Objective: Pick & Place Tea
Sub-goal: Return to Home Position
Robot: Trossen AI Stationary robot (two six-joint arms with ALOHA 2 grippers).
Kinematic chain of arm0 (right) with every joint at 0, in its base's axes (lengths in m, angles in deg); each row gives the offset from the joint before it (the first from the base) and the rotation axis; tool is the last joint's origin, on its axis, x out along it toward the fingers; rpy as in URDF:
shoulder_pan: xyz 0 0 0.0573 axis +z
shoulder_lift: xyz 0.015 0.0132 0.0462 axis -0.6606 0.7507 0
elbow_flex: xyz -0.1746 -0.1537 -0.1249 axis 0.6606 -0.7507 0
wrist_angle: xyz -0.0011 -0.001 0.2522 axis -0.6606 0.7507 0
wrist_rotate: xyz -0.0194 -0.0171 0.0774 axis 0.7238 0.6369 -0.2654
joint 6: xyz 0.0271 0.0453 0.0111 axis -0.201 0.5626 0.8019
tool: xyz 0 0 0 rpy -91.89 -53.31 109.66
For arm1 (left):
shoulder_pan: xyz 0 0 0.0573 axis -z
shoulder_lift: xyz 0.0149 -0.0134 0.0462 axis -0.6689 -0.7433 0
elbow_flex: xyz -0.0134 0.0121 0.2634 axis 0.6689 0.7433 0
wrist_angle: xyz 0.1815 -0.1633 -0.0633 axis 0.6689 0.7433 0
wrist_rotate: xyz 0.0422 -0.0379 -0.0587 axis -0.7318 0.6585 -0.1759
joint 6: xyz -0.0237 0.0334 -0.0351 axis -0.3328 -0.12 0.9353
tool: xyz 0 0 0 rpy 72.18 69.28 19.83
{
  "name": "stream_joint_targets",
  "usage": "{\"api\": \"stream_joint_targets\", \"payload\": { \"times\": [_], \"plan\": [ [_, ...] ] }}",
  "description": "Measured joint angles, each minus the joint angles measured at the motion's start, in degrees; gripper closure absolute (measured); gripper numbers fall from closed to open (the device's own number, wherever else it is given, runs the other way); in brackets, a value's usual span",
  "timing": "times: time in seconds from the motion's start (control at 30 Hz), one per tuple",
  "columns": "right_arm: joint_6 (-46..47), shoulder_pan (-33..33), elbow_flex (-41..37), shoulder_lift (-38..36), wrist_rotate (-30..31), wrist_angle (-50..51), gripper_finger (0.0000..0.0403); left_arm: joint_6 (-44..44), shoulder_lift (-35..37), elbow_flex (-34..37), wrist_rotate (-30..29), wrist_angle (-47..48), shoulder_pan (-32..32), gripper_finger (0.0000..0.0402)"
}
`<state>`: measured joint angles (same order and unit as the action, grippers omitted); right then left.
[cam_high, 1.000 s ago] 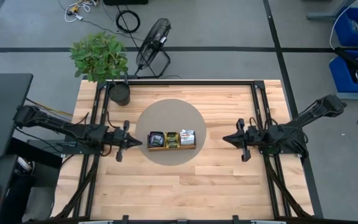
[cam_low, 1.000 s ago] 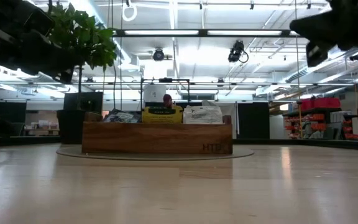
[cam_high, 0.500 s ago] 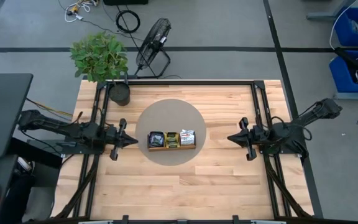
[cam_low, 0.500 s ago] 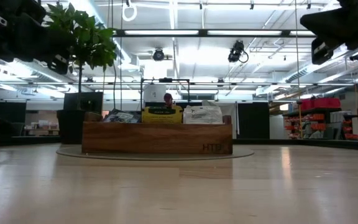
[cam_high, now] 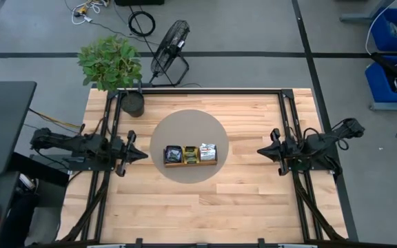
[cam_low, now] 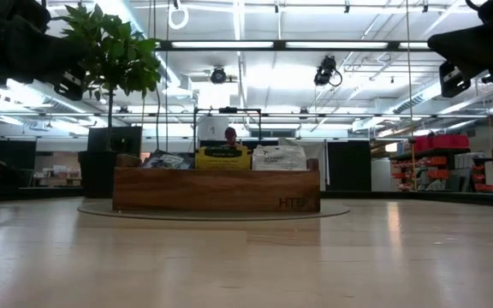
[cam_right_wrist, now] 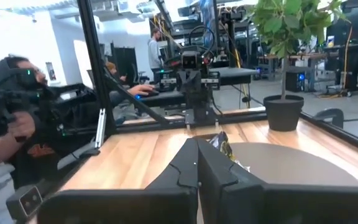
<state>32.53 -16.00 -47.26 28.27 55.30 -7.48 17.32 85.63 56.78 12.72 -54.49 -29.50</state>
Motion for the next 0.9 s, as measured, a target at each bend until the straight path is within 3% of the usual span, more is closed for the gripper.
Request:
{"api": "stream_joint_targets", "payload": {
  "times": [0.37,0.9],
  "plan": [
    [-3.9,0.0,0.0,0.2,6.5,2.0,0.0388,-5.3,-0.5,-0.3,-1.2,1.4,-0.1,0.0399],
    [-6.3,0.0,0.0,0.2,6.0,2.1,0.0367,-7.5,-1.0,-0.3,-1.5,1.1,-0.1,0.0399]
  ]
}}
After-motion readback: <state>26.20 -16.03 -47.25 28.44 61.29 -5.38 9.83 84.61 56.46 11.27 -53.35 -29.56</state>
